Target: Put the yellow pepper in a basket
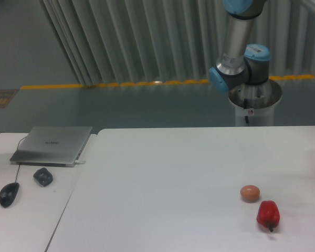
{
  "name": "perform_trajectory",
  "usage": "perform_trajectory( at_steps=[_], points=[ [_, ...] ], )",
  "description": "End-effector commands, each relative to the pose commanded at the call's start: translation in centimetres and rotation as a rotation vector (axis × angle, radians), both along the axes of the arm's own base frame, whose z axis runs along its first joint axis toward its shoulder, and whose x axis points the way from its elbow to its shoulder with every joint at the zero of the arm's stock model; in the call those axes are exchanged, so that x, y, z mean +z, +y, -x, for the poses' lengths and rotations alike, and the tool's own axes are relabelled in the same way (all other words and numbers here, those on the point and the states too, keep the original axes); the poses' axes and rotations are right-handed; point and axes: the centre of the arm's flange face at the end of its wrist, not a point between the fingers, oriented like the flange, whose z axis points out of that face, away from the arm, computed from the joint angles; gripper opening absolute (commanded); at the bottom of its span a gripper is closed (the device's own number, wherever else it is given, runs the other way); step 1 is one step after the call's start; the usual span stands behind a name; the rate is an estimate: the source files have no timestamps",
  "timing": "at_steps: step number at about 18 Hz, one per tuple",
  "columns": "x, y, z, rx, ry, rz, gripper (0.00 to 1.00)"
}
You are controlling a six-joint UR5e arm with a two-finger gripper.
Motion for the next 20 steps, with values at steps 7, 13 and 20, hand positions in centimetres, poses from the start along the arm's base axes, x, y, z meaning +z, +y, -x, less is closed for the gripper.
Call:
perform_trajectory(
  at_steps=[7,13,20],
  points=[
    [0.0,-0.08,0.05,0.003,0.0,0.0,1.0],
    [-0.07,-0.01,-0.03,0.002,-0.001,0.001,1.0],
    [-0.56,-0.15,-0.16,0.002,-0.009,0.002,1.0]
  ],
)
